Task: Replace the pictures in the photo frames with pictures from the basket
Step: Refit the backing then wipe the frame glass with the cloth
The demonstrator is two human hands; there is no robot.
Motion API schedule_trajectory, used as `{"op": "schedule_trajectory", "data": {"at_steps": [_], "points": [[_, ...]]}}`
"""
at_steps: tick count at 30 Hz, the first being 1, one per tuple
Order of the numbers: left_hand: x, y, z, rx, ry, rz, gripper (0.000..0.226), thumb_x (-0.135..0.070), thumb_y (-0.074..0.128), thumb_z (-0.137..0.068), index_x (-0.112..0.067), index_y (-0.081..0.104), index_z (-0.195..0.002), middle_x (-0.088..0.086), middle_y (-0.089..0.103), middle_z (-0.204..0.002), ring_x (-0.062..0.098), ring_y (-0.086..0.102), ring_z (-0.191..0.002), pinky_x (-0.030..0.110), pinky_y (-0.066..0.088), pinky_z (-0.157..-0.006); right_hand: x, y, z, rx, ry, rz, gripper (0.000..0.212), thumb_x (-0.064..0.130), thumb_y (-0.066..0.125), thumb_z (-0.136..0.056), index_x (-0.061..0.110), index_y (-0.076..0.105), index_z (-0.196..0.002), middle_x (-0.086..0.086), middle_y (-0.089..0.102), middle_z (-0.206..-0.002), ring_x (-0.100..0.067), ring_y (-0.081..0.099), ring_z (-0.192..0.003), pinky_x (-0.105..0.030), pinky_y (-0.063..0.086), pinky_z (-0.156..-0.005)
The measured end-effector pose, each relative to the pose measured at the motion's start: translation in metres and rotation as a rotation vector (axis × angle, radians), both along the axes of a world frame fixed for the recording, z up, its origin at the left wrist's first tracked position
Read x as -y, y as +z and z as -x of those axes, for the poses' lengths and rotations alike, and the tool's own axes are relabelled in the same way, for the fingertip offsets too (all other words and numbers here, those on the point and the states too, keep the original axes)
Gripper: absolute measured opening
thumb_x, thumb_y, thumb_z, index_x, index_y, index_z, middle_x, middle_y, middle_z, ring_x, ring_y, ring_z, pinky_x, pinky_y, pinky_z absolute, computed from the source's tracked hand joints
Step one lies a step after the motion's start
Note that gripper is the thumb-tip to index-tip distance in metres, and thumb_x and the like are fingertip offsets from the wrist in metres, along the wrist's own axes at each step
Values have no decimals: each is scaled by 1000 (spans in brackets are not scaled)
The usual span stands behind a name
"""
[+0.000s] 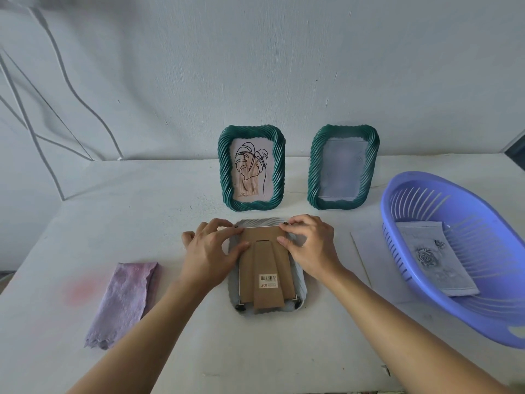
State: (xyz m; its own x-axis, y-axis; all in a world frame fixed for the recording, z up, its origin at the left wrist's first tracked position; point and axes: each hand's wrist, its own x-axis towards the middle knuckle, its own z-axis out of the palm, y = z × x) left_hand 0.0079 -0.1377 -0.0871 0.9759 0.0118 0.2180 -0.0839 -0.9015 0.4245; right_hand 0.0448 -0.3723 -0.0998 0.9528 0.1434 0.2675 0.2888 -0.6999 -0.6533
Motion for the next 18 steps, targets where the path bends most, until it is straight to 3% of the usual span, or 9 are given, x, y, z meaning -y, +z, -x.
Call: {"op": "schedule_trajectory", "data": {"at_steps": [6,11,18], "points": [[-1,7,15,-103,-64,28,65,-70,27,-88,-39,55,-138,-8,49,-139,15,51,-120,36,24,-89,3,11,15,-12,55,-13,35,33,66,-93,20,68,-126,1,63,-124,-14,52,-120,-43,46,-102],[-13,17,53,-53,-268,42,47,-63,40,-92,-42,61,-129,-20,55,-131,7,50,-118,33,33,-85,19,18,51,10,161,-3,29,34,67,-89,23,72,-115,9,61,-122,-7,51,-121,-27,42,-103],[-19,16,84,-95,-445,-138,41,-52,45,-95,-47,52,-135,-30,46,-143,-1,40,-131,39,34,-89,39,19,76,-37,315,98,30,31,70,-81,28,75,-110,17,58,-131,-1,40,-132,-21,33,-110]]}}
